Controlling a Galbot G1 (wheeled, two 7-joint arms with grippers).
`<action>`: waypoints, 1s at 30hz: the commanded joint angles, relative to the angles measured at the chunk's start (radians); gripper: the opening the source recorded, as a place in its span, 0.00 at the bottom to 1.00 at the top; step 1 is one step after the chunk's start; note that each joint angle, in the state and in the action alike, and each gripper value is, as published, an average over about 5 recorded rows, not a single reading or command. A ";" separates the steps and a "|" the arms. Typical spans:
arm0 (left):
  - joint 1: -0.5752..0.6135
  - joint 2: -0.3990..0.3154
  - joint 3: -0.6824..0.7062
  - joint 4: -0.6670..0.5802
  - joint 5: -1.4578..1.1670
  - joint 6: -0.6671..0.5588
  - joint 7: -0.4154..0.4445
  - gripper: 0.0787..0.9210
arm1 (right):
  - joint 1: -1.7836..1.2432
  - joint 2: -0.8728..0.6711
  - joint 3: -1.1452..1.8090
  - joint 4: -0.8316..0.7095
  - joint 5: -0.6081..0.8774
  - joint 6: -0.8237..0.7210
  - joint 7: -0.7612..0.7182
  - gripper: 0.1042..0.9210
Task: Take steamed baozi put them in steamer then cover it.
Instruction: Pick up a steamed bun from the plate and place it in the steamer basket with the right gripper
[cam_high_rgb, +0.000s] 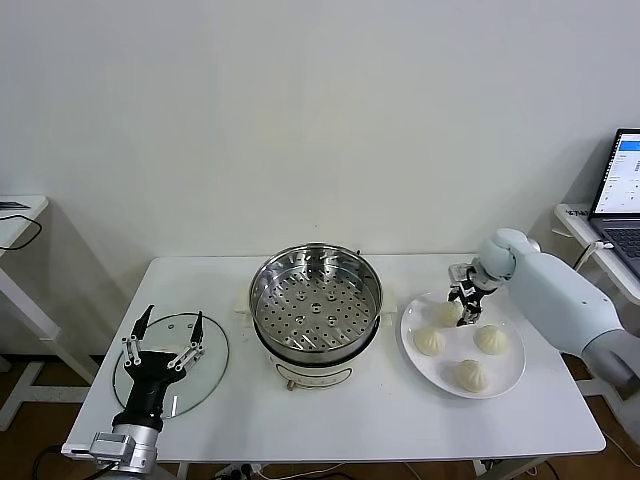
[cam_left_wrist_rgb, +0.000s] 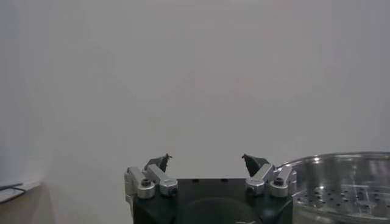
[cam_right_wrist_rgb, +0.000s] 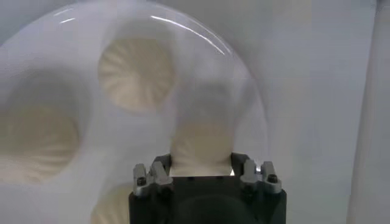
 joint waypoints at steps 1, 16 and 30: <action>0.000 0.001 0.002 -0.002 0.001 0.002 -0.001 0.88 | 0.092 -0.112 -0.068 0.156 0.113 0.016 -0.013 0.70; 0.032 0.009 -0.011 -0.033 0.006 0.002 -0.006 0.88 | 0.732 -0.170 -0.517 0.664 0.295 0.271 -0.109 0.70; 0.032 0.037 -0.041 -0.023 0.004 0.000 -0.003 0.88 | 0.776 0.287 -0.640 0.494 0.218 0.480 -0.032 0.69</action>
